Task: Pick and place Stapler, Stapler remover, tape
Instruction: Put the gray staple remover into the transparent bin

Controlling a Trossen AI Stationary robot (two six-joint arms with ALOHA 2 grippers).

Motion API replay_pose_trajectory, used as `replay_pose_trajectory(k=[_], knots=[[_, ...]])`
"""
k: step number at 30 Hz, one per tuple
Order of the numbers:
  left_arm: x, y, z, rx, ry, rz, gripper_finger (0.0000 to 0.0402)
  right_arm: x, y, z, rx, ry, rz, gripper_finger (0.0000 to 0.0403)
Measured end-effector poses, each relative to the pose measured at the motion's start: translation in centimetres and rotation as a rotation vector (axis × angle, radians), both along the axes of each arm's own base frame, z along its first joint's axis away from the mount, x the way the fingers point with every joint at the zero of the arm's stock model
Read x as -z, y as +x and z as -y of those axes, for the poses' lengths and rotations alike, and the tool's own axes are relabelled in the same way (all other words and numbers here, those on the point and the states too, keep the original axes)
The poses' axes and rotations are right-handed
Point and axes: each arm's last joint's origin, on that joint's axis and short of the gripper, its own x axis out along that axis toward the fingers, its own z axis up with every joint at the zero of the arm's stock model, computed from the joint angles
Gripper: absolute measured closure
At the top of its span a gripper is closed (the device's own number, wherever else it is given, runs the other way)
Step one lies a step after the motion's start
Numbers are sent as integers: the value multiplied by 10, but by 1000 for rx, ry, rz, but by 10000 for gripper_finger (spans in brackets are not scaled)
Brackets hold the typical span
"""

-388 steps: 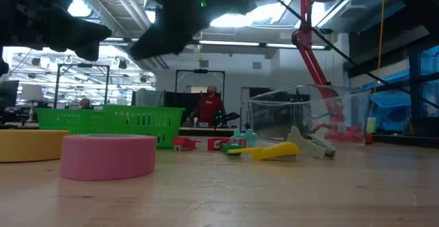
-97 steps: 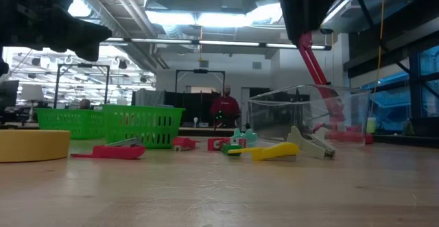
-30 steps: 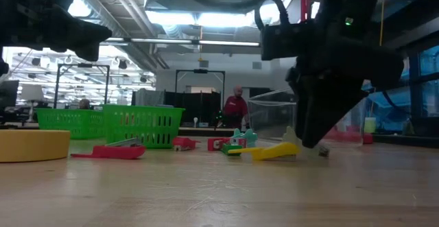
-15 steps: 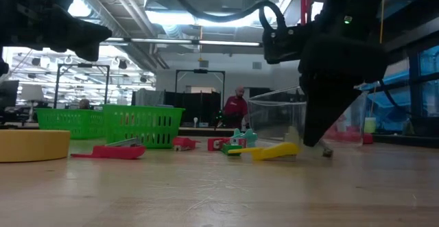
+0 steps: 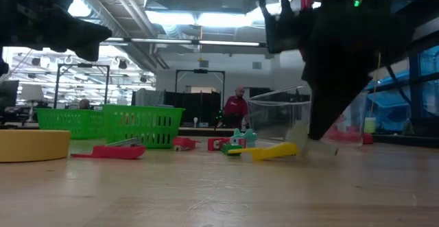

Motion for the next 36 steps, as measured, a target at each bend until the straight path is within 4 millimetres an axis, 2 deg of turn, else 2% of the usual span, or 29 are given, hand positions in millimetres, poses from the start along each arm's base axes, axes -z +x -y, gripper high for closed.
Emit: replay_pose_trajectory(k=[13,17,21,25,29,33,36], knots=[[0,0,0,0,0,0,359,-49,16,-16,-59,50,46,402],[0,0,0,0,0,-1,359,-50,17,-16,-14,64,49,402],[0,0,0,0,0,-1,359,-43,12,-16,92,85,33,389],[0,0,0,0,0,-1,359,-32,3,-25,112,95,24,340],[0,0,0,0,0,-1,359,-25,-1,-37,139,111,99,263],[0,0,0,0,0,-1,359,-22,-1,-38,158,73,150,184],[0,0,0,0,0,-1,359,-16,-3,-34,206,11,181,151]])
